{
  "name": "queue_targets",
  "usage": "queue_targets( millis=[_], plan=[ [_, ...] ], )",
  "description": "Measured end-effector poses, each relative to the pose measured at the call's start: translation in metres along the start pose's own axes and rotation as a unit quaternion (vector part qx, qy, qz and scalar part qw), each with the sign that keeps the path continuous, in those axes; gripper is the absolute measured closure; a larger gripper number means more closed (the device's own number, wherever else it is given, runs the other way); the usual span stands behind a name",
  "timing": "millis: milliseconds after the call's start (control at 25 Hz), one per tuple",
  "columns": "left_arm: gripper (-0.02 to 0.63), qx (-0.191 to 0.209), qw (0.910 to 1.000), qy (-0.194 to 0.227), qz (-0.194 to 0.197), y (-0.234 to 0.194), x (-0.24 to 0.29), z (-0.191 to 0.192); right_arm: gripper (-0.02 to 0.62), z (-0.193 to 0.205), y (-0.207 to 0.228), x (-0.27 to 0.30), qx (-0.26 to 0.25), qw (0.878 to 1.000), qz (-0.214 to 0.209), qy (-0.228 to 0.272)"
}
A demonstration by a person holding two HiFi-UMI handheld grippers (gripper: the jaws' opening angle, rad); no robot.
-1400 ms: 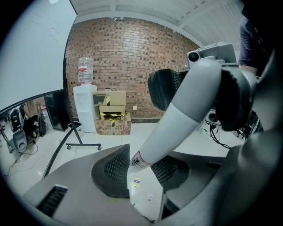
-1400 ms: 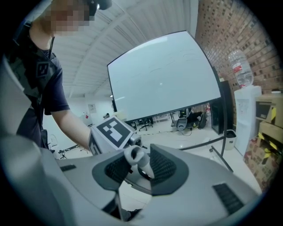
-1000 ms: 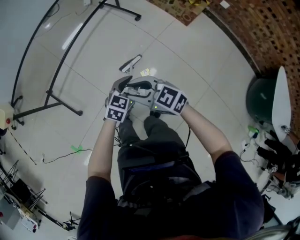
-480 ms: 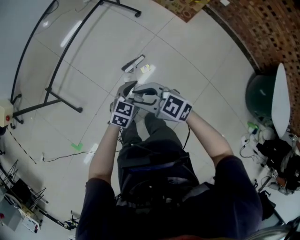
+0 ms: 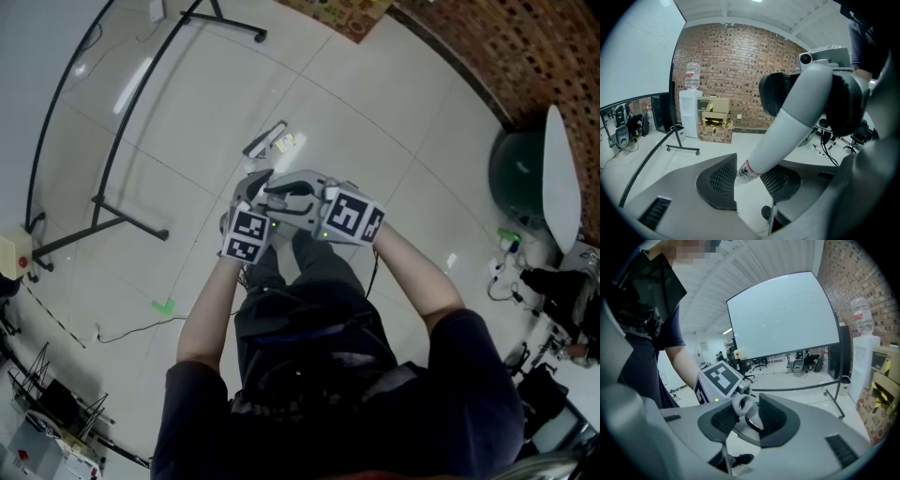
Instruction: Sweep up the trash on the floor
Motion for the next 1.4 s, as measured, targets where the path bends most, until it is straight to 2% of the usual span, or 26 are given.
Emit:
queue_targets(
  millis=[120, 240, 360, 440, 520, 560, 680, 720, 760, 880, 1040, 1160, 1240, 1360, 1400],
  plan=[
    [0.474, 0.019, 0.9997, 0.005, 0.012, -0.007, 0.004, -0.008, 0.451, -0.007, 0.012, 0.001, -0.006, 1.0, 0.018, 0.02],
    [0.471, 0.034, 0.9991, 0.011, 0.025, -0.021, 0.008, -0.019, 0.456, -0.019, 0.028, 0.001, -0.008, 0.997, 0.055, 0.046],
    [0.46, 0.053, 0.9983, 0.006, 0.025, -0.042, 0.009, -0.031, 0.467, -0.036, 0.045, 0.01, -0.02, 0.995, 0.081, 0.053],
    [0.46, 0.059, 0.9978, 0.004, 0.03, -0.054, 0.008, -0.036, 0.472, -0.046, 0.054, 0.02, -0.033, 0.995, 0.083, 0.052],
    [0.392, 0.049, 0.9981, 0.007, 0.038, -0.061, 0.009, -0.038, 0.472, -0.053, 0.062, 0.028, -0.037, 0.994, 0.084, 0.052],
    [0.39, 0.052, 0.998, 0.005, 0.036, -0.063, 0.01, -0.038, 0.472, -0.055, 0.065, 0.031, -0.036, 0.994, 0.085, 0.052],
    [0.39, 0.101, 0.9948, -0.013, 0.011, -0.078, 0.01, -0.032, 0.472, -0.063, 0.069, 0.047, -0.031, 0.995, 0.085, 0.052],
    [0.427, 0.115, 0.9933, -0.014, 0.0, -0.087, 0.009, -0.03, 0.472, -0.066, 0.07, 0.054, -0.032, 0.995, 0.084, 0.053],
    [0.517, 0.122, 0.9925, -0.01, -0.009, -0.095, 0.008, -0.031, 0.473, -0.069, 0.073, 0.059, -0.033, 0.994, 0.084, 0.054],
    [0.525, 0.113, 0.9935, 0.006, -0.004, -0.114, 0.007, -0.036, 0.476, -0.078, 0.083, 0.069, -0.032, 0.993, 0.09, 0.063],
    [0.525, 0.124, 0.9921, 0.018, 0.01, -0.131, 0.004, -0.05, 0.482, -0.096, 0.098, 0.076, -0.034, 0.991, 0.113, 0.06],
    [0.523, 0.127, 0.9907, 0.049, 0.008, -0.142, -0.006, -0.071, 0.488, -0.12, 0.109, 0.071, -0.035, 0.988, 0.132, 0.076],
    [0.51, 0.12, 0.9906, 0.064, 0.017, -0.144, -0.015, -0.084, 0.492, -0.137, 0.114, 0.06, -0.027, 0.985, 0.147, 0.091],
    [0.416, 0.119, 0.9897, 0.074, 0.031, -0.145, -0.036, -0.099, 0.496, -0.17, 0.116, 0.036, -0.013, 0.978, 0.167, 0.128],
    [0.416, 0.116, 0.9892, 0.081, 0.036, -0.146, -0.046, -0.106, 0.497, -0.183, 0.115, 0.028, -0.013, 0.975, 0.17, 0.143]
  ],
)
Point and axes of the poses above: the fingertips, and each gripper's own axes: x forward along the fingers, y to its right, z out of its underside, the point moved 2 cm from there along -x, backward along the fingers, and after that the axes turned 1 degree about y, right-handed, at the moved point
